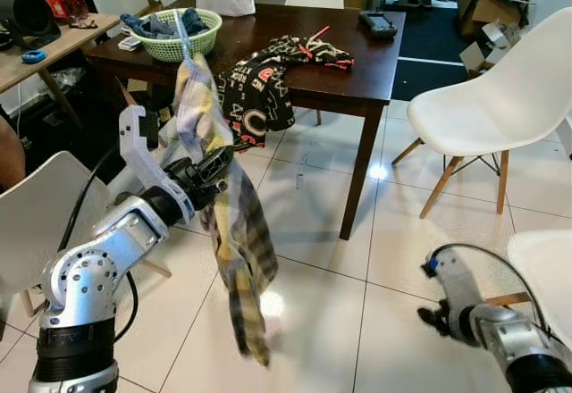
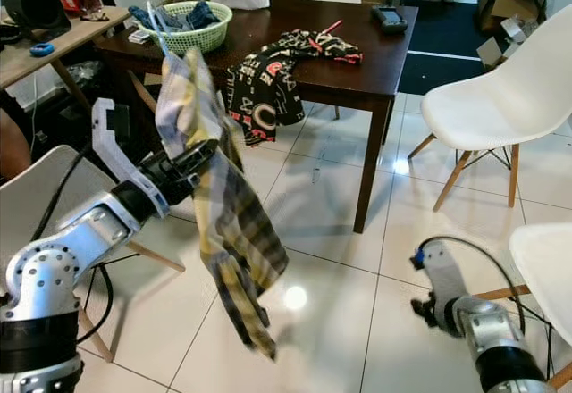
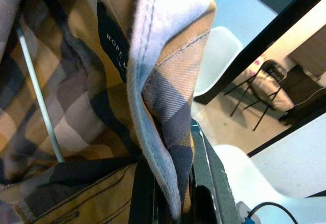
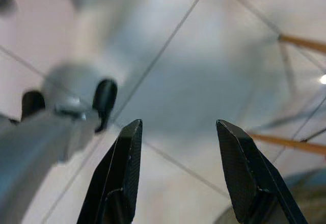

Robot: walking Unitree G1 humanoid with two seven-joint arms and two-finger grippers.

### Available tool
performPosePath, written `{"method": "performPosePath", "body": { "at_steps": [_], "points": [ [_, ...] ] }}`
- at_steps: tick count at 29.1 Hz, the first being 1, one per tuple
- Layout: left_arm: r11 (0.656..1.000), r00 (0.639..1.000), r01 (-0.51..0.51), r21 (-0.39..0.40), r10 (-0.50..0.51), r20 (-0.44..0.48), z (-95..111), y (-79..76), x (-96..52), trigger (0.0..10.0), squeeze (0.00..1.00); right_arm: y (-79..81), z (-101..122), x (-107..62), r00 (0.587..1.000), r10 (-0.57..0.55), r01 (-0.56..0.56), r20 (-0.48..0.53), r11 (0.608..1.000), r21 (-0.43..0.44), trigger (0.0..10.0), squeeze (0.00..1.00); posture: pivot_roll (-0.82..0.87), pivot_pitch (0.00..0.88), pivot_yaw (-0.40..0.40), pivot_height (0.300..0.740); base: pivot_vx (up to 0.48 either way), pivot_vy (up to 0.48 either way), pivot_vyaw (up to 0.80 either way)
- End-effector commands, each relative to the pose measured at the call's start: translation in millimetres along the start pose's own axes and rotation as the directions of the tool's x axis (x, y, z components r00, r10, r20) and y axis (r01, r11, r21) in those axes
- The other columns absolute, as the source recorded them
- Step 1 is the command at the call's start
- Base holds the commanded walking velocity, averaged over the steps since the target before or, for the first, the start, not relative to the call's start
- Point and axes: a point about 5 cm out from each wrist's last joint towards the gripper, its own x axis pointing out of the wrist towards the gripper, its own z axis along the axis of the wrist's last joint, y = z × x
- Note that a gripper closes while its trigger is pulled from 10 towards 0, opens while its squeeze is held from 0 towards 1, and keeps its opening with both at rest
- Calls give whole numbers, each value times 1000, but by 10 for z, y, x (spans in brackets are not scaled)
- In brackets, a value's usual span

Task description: Hang hanger

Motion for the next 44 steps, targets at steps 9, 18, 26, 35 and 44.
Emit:
{"method": "performPosePath", "body": {
  "at_steps": [9, 18, 26, 35, 44],
  "points": [
    [993, 999, 36, 110, -38, 15, -18, -119, 52, 10000, 0, -1, -71, 24, 999, -18, 16, -43, 999, -35, 10000, 0, -73, 148, 50, 740, 0, 0, 0],
    [986, 1000, -13, 165, 15, -12, -144, 2, 57, 10000, 0, -55, 227, 30, 977, -137, 82, 163, 949, 304, 10000, 0, -77, 143, 48, 740, 0, 0, 0],
    [921, 982, -145, 362, 177, -58, -368, 266, 5, 10000, 0, -47, 586, -85, 861, -293, 29, 415, 844, 536, 10000, 0, -82, 141, 51, 740, 0, 0, 0],
    [811, 951, -241, 533, 306, -36, -446, 484, -47, 10000, 0, -37, 727, -187, 777, -345, 50, 527, 868, 495, 10000, 0, -83, 143, 50, 740, 0, 0, 0],
    [599, 918, -280, 750, 396, 26, -430, 680, -92, 10000, 0, -42, 770, -273, 716, -458, 194, 527, 856, 480, 10000, 0, -85, 147, 52, 740, 0, 0, 0]
  ]
}}
